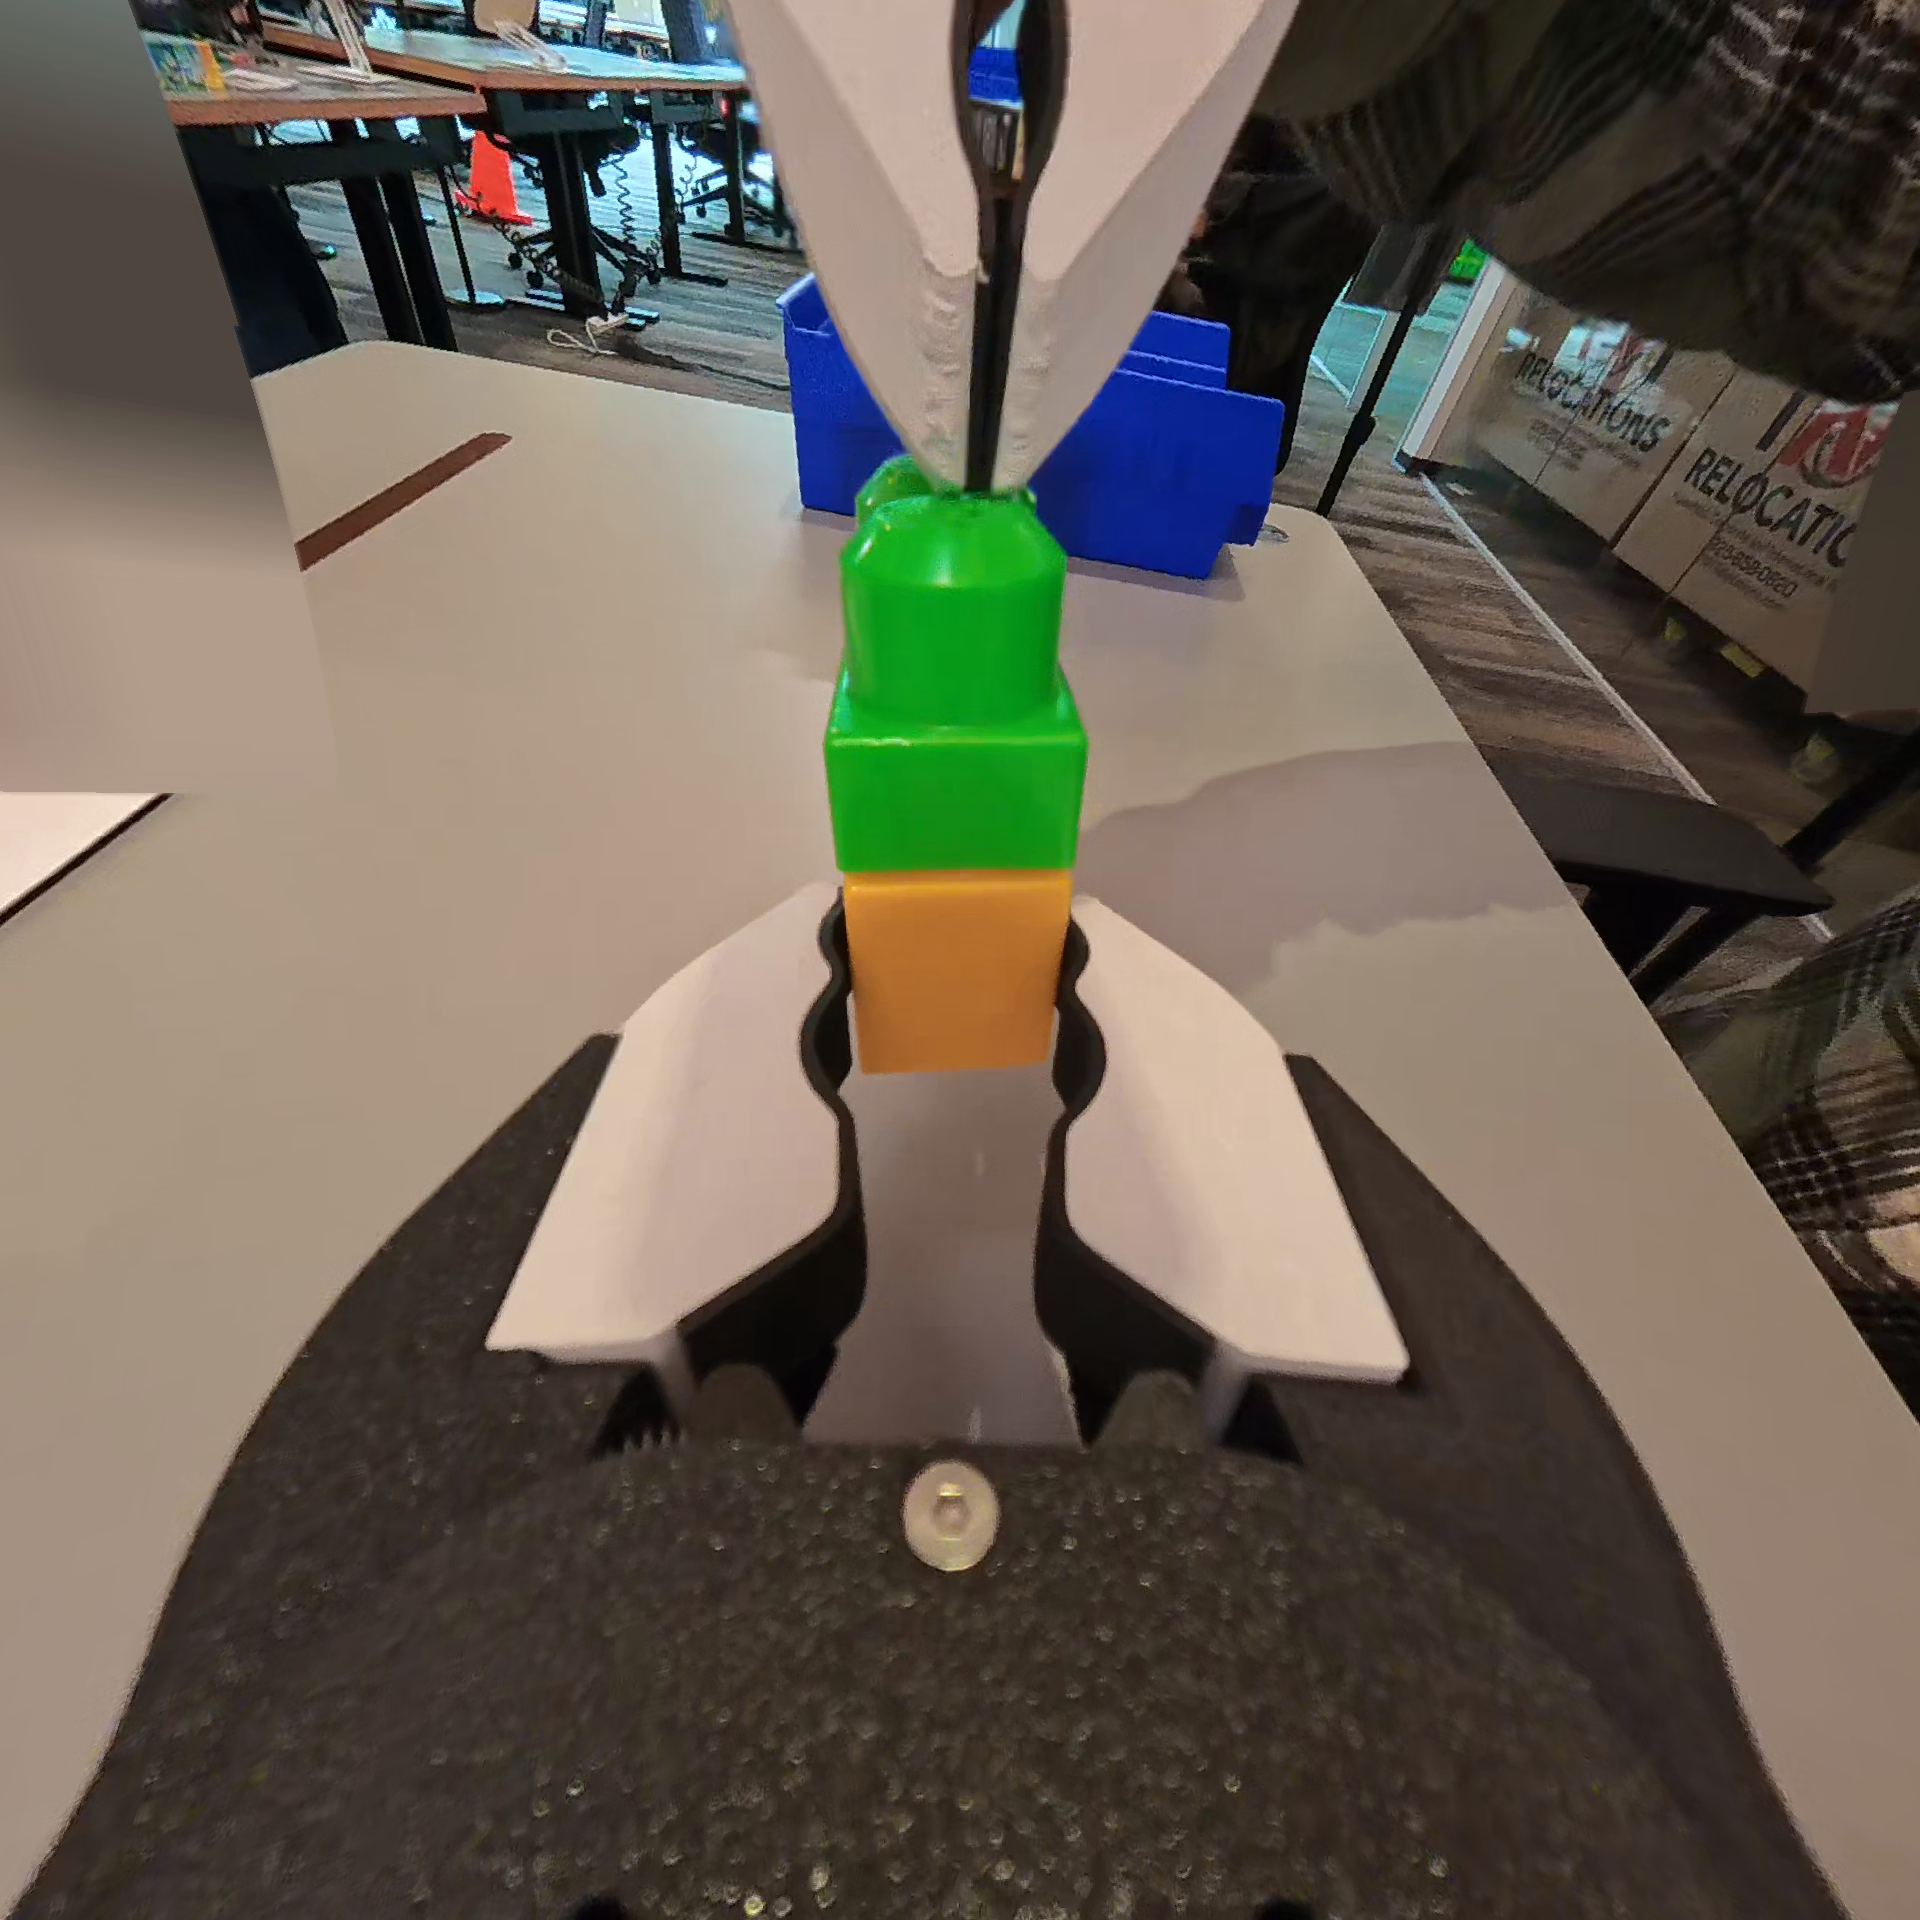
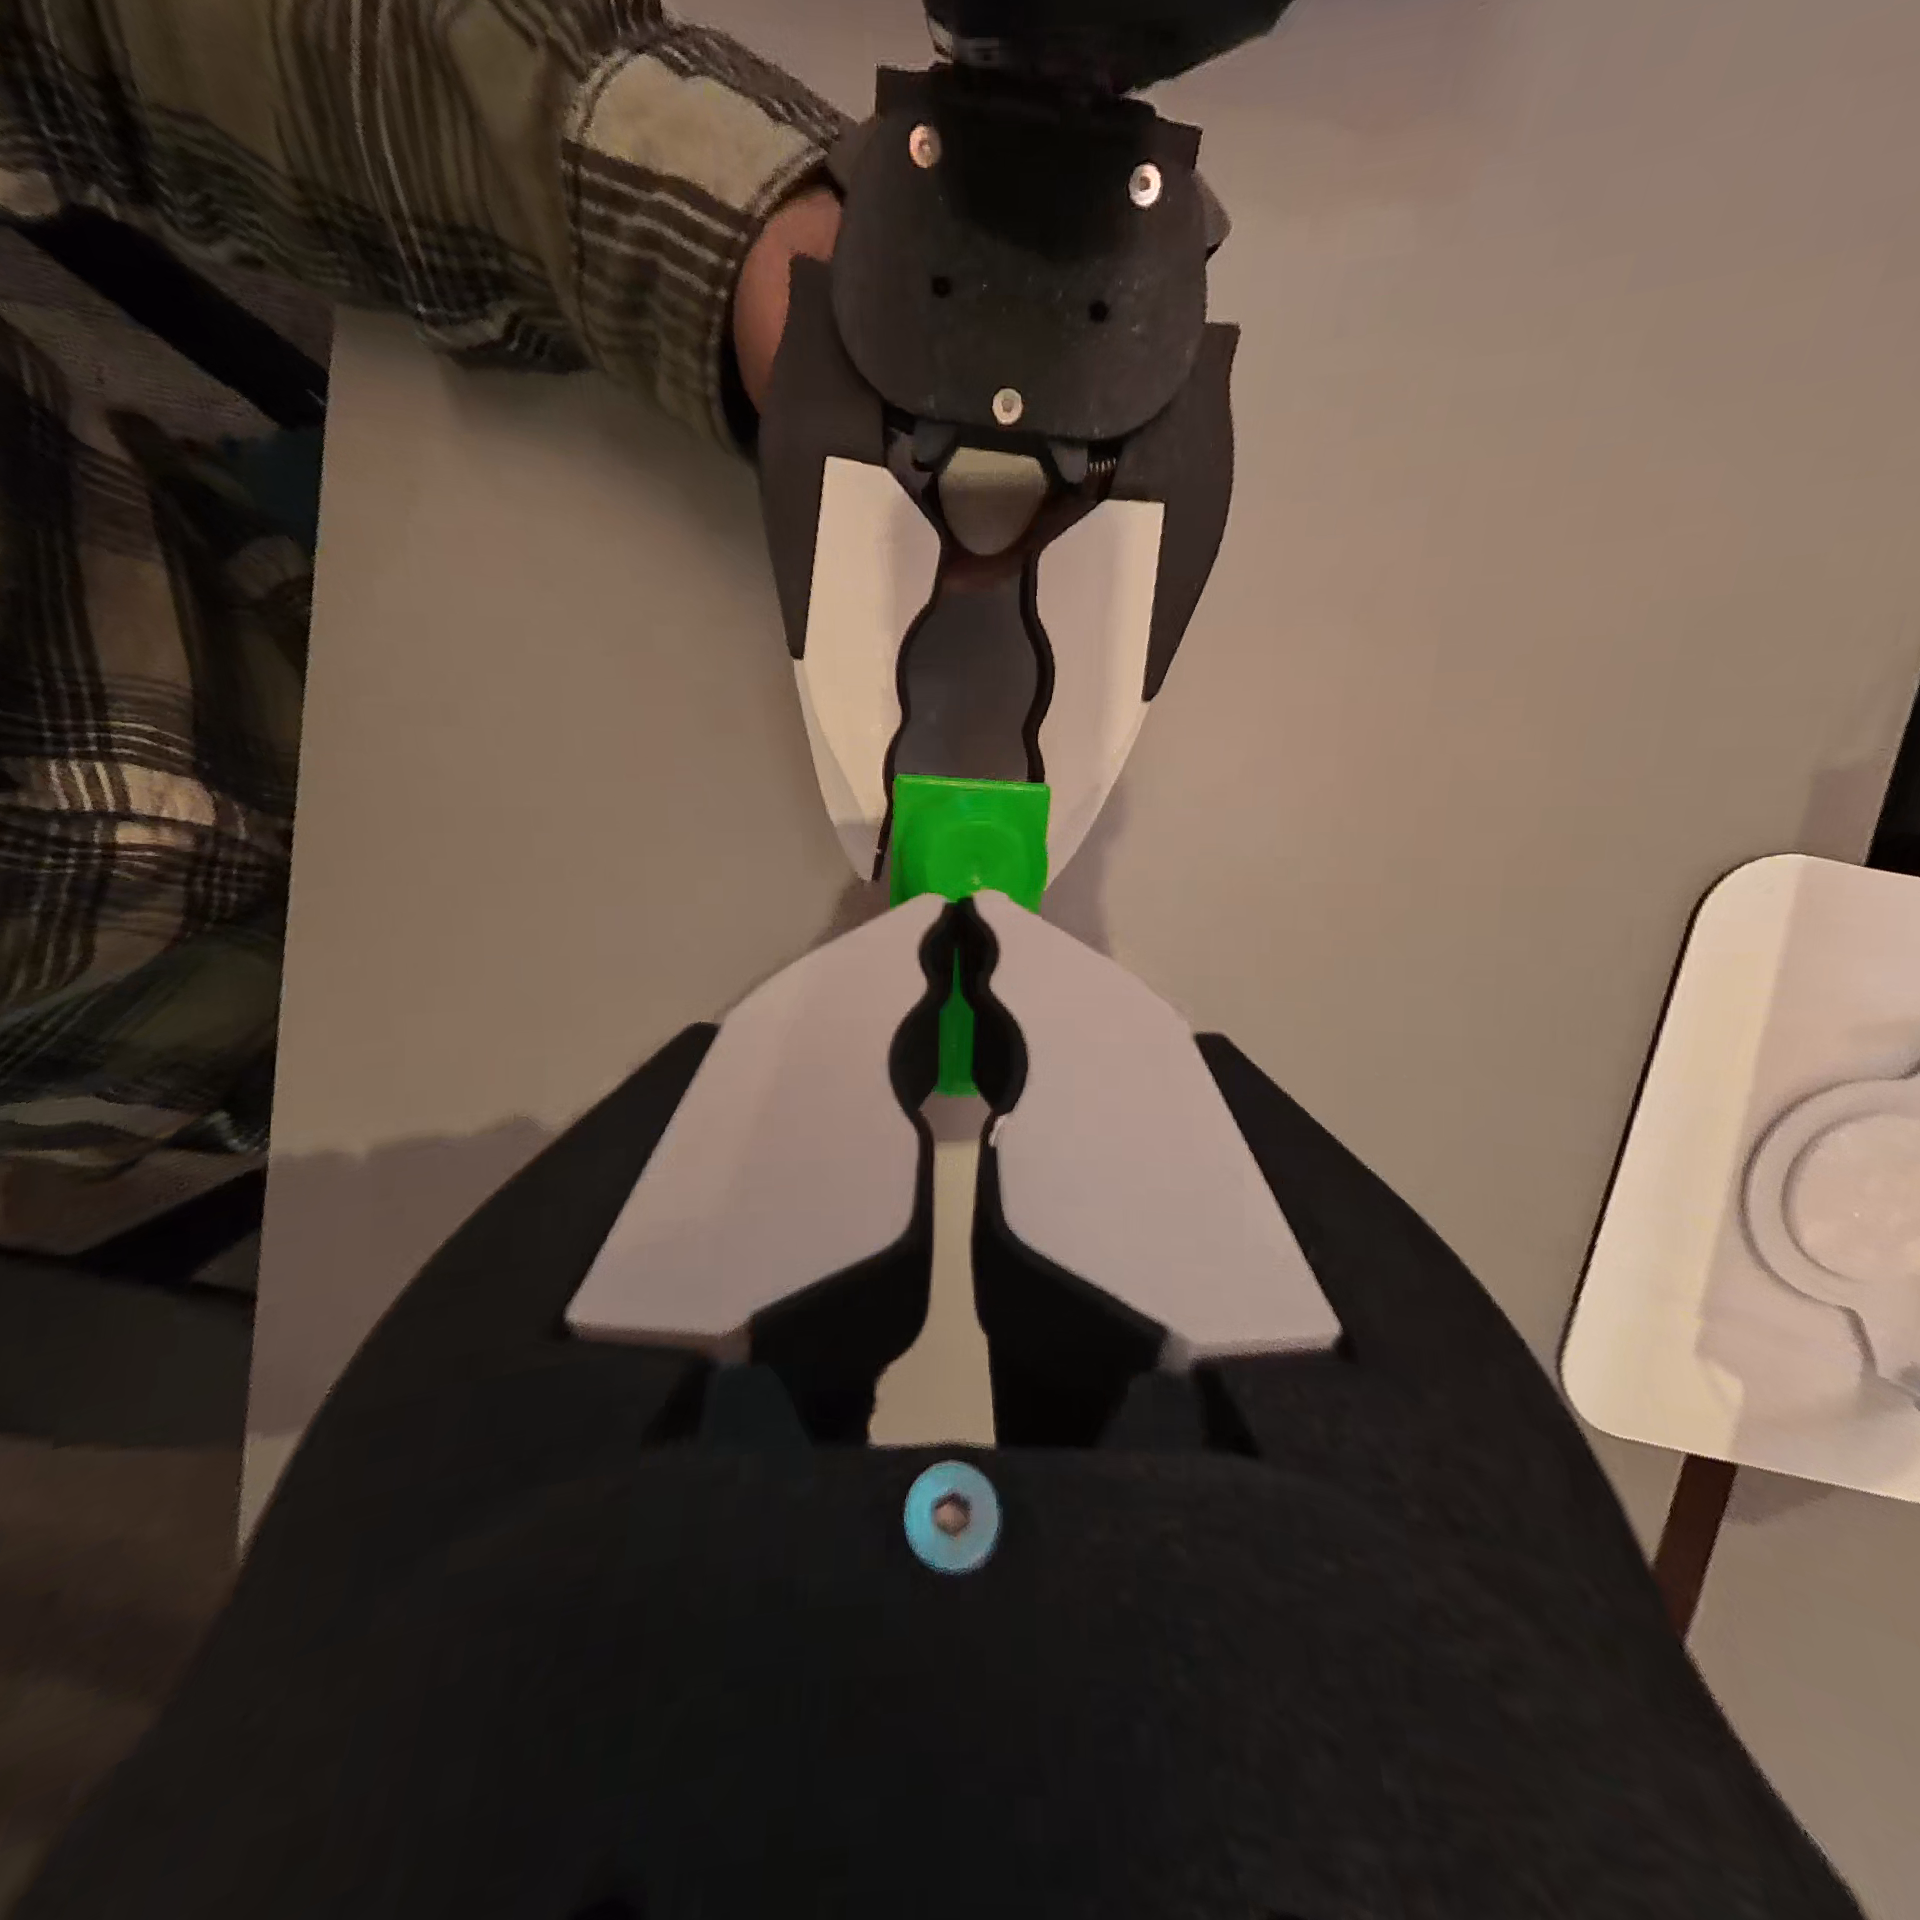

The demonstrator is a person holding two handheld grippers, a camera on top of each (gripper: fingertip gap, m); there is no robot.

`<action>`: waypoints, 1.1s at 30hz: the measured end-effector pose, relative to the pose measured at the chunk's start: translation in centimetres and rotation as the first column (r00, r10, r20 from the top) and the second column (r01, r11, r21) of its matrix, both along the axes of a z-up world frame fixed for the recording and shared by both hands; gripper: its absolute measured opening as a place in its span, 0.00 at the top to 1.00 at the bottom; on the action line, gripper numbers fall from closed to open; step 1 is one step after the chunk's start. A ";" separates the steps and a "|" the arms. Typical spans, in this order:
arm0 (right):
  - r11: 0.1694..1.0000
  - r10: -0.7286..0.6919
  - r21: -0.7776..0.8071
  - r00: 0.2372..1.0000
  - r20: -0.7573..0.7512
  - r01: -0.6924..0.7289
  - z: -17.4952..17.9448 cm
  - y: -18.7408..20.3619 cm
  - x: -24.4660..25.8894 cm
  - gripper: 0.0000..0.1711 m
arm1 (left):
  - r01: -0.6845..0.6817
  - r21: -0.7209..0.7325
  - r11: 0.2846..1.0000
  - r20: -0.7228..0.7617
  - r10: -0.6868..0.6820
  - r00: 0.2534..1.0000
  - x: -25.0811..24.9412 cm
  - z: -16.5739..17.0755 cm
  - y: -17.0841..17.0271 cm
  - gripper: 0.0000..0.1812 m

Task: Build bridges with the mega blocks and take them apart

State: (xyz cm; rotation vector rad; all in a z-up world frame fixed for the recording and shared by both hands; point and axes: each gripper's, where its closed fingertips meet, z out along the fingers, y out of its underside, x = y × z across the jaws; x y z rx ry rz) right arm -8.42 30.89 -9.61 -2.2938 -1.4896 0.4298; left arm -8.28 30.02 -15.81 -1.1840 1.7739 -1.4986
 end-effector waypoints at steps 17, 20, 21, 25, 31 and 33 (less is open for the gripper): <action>0.998 0.032 -0.057 0.995 0.090 -0.027 -0.2 -0.3 -0.6 0.84 | 0.007 -0.006 1.000 0.024 -0.007 1.000 -0.3 1.3 -0.7 0.80; 0.997 0.031 -0.070 0.993 0.110 -0.023 -0.5 -0.4 -0.5 0.84 | 0.015 -0.016 1.000 0.007 -0.015 1.000 -0.3 1.0 -0.8 0.80; 0.997 0.026 -0.080 0.994 0.107 -0.017 -0.5 -0.4 -0.5 0.84 | 0.019 -0.027 0.999 0.003 -0.019 1.000 -0.3 1.0 -1.0 0.80; 0.997 0.027 -0.071 0.997 0.068 -0.023 0.2 -0.5 -1.1 0.84 | 0.026 -0.054 0.998 0.020 -0.025 1.000 -0.4 1.7 -1.4 0.81; 0.998 0.034 -0.050 0.996 0.086 -0.029 0.5 -0.9 -0.9 0.85 | -0.015 -0.025 1.000 0.052 0.017 0.999 -0.2 2.2 -1.5 0.81; 0.999 0.030 -0.044 0.996 0.085 -0.027 0.7 -1.1 -0.9 0.85 | -0.025 -0.022 0.999 0.058 0.026 0.998 -0.2 2.5 -1.5 0.81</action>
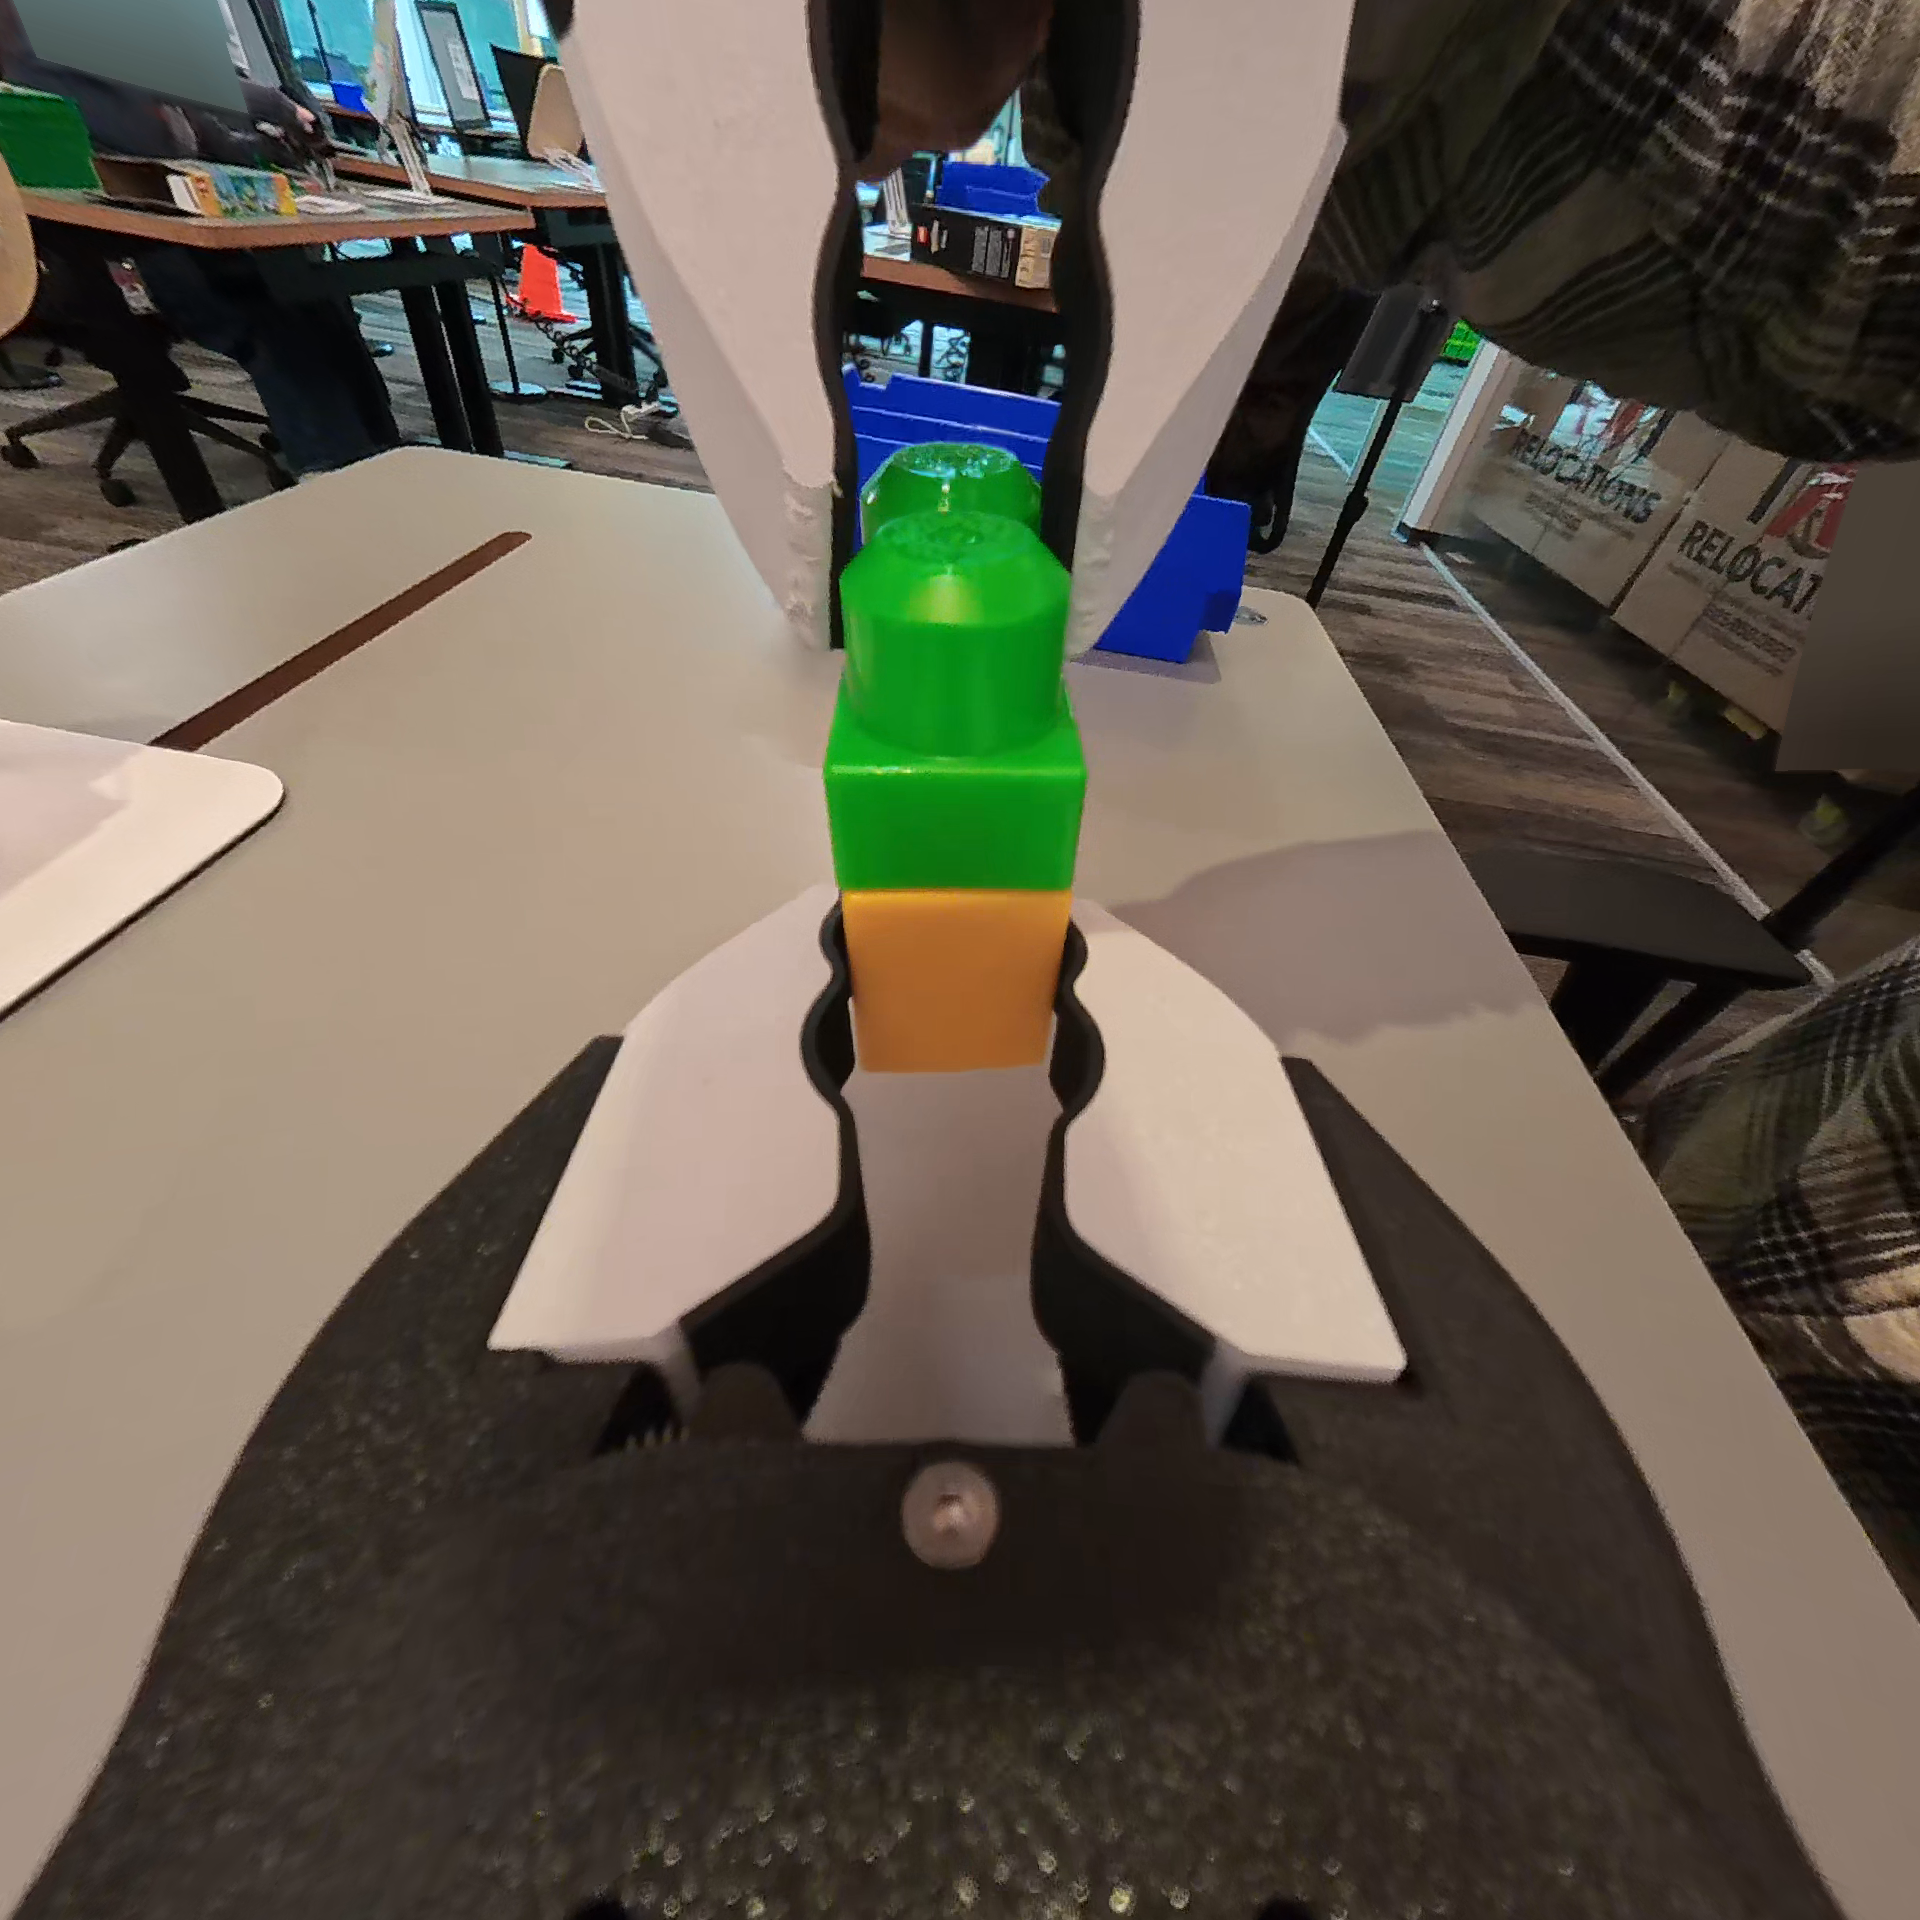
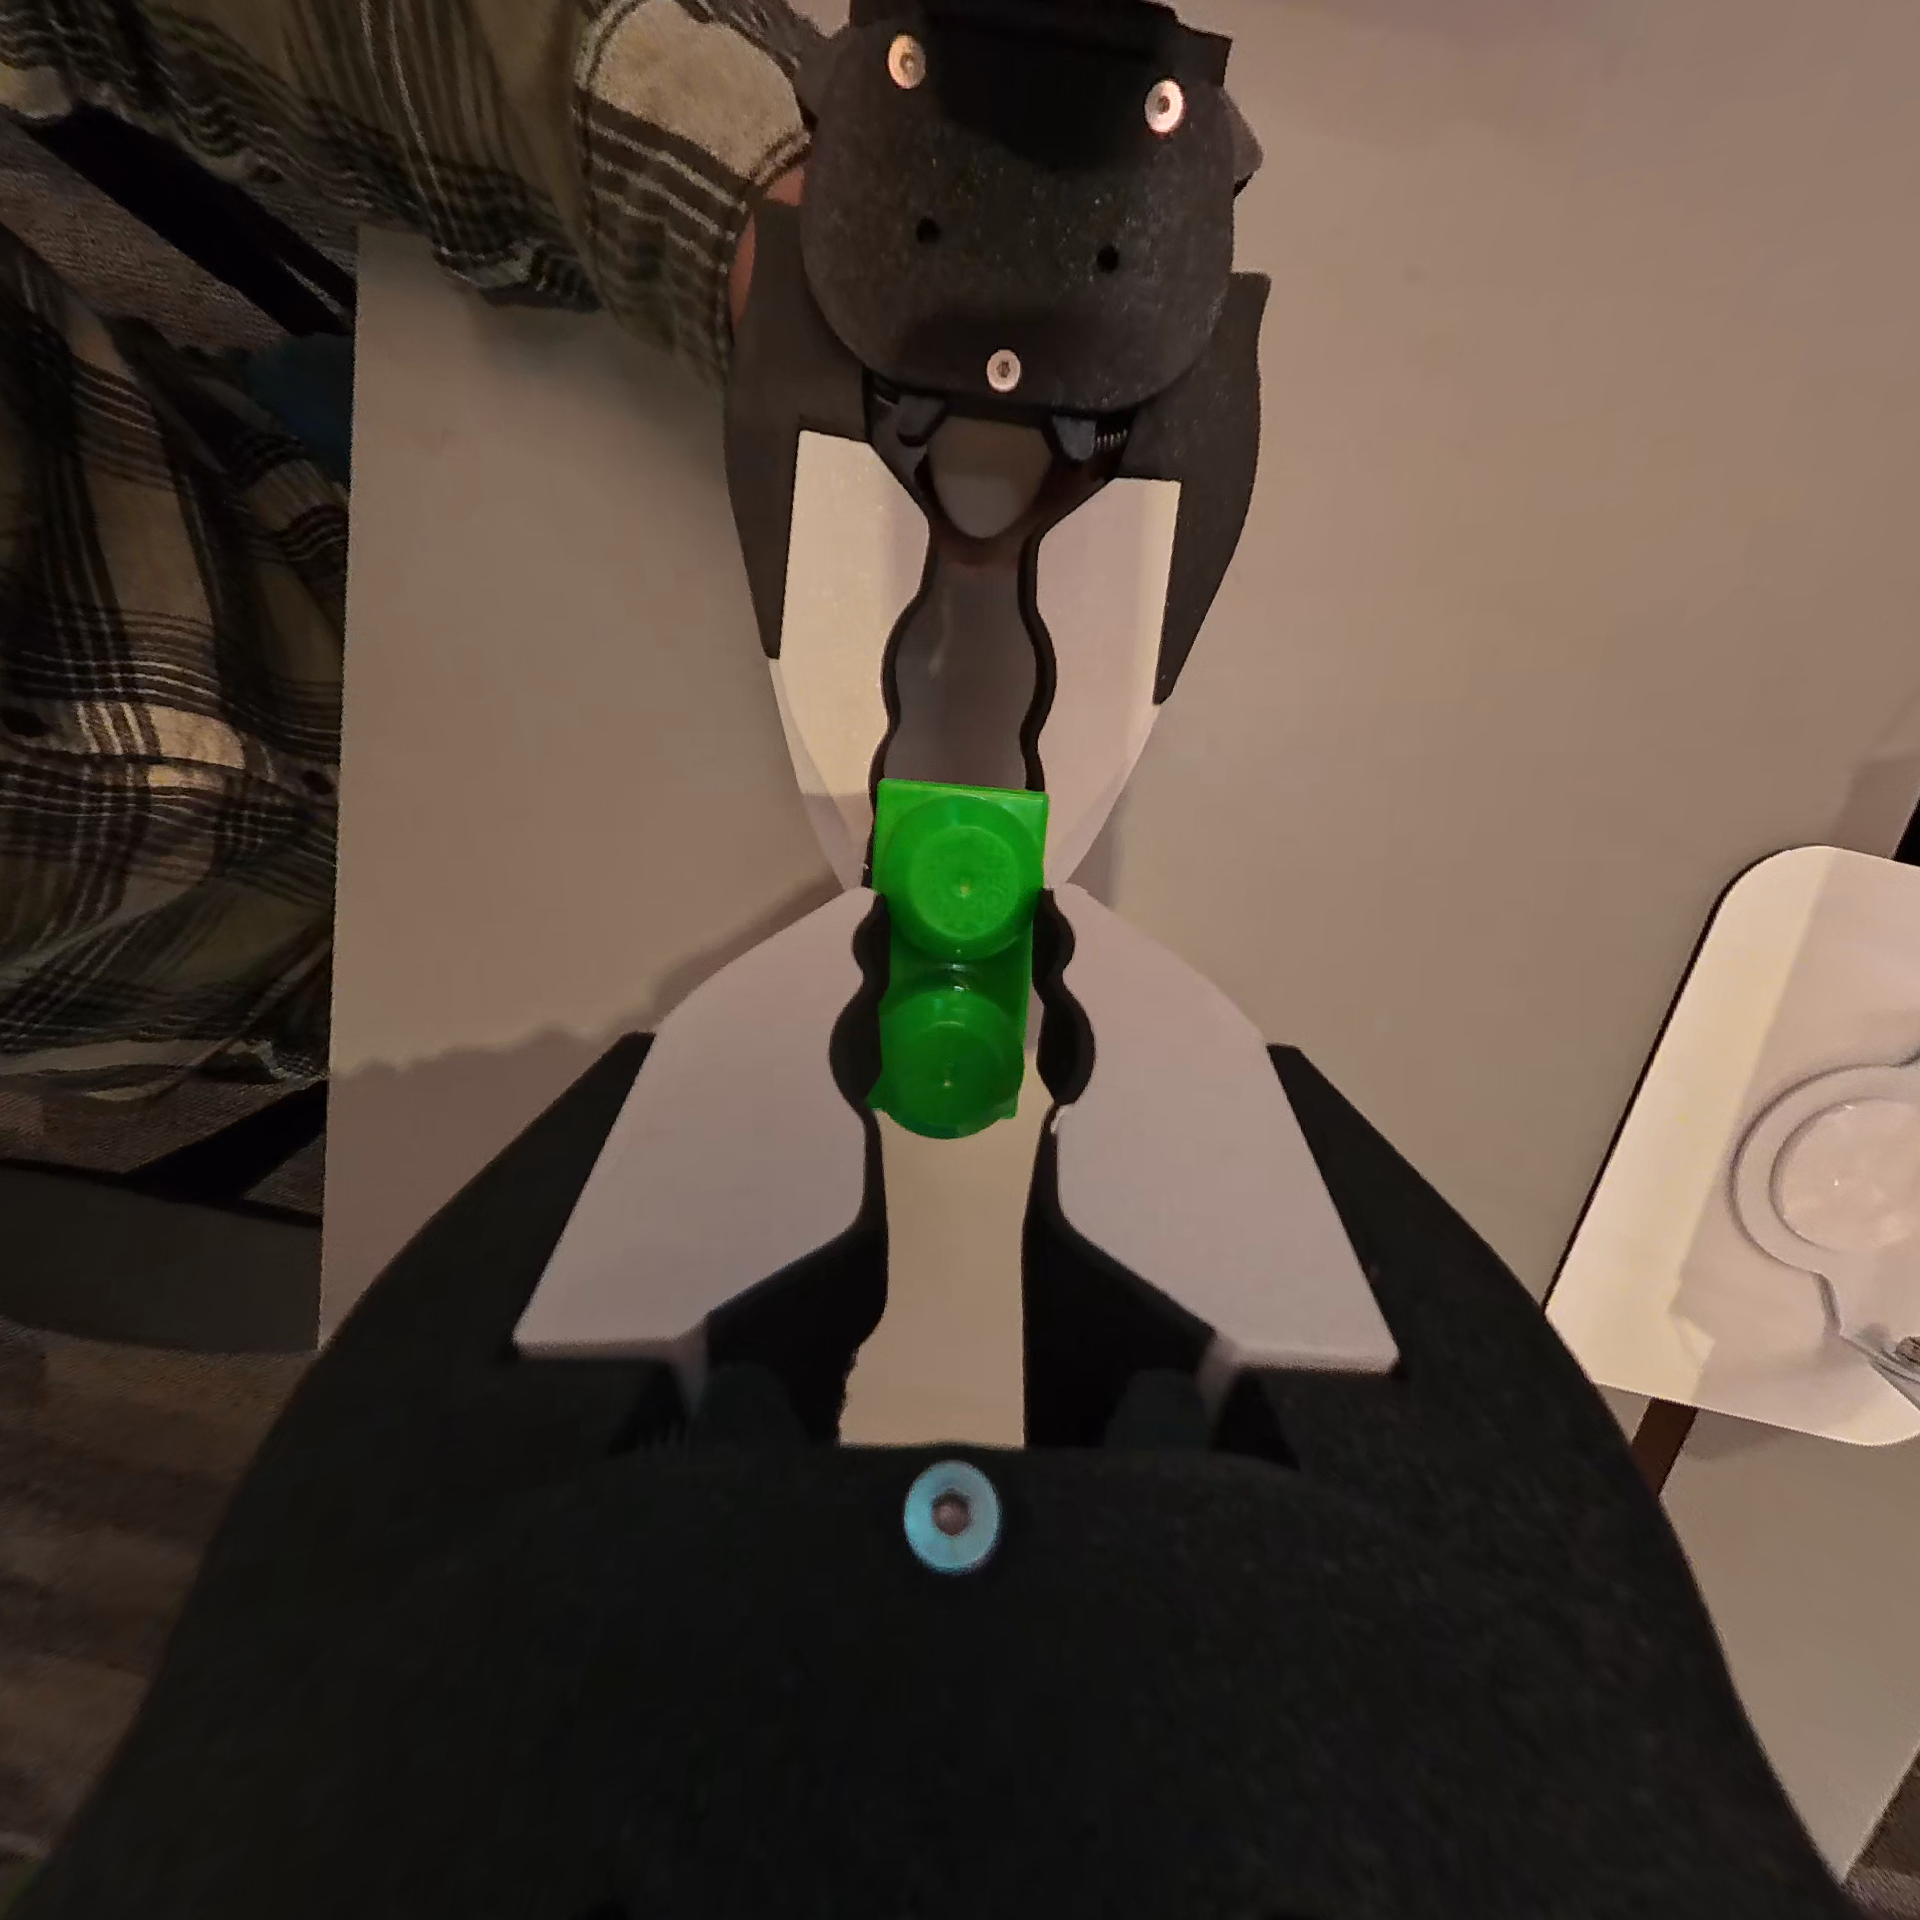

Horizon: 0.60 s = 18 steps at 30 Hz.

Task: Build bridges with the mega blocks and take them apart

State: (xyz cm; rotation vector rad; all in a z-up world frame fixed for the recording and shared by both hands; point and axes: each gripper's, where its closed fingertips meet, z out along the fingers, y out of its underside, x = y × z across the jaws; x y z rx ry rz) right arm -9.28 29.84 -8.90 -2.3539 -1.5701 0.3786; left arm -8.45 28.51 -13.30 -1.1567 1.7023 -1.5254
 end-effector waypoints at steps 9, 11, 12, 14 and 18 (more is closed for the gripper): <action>1.000 -0.002 0.014 1.000 0.029 0.002 -0.3 -0.3 0.5 0.85 | -0.023 0.021 1.000 -0.028 0.024 0.999 0.3 -0.3 -0.2 0.81; 1.000 -0.001 0.016 1.000 0.024 0.001 -0.4 -0.3 0.4 0.85 | -0.024 0.016 1.000 -0.030 0.024 0.999 0.4 -0.3 -0.2 0.81; 1.000 -0.002 0.013 1.000 0.023 0.001 -0.5 -0.3 0.4 0.85 | -0.024 0.019 1.000 -0.033 0.025 0.999 0.4 -0.4 -0.2 0.81; 1.000 0.000 0.012 1.000 0.019 0.000 -0.7 -0.3 0.4 0.85 | -0.026 0.023 0.999 -0.040 0.027 0.999 0.5 -0.7 -0.2 0.81; 1.000 -0.005 0.012 1.000 0.022 0.005 -1.0 -0.3 0.7 0.85 | 0.010 0.003 1.000 -0.065 -0.010 0.998 0.4 -1.1 -0.3 0.81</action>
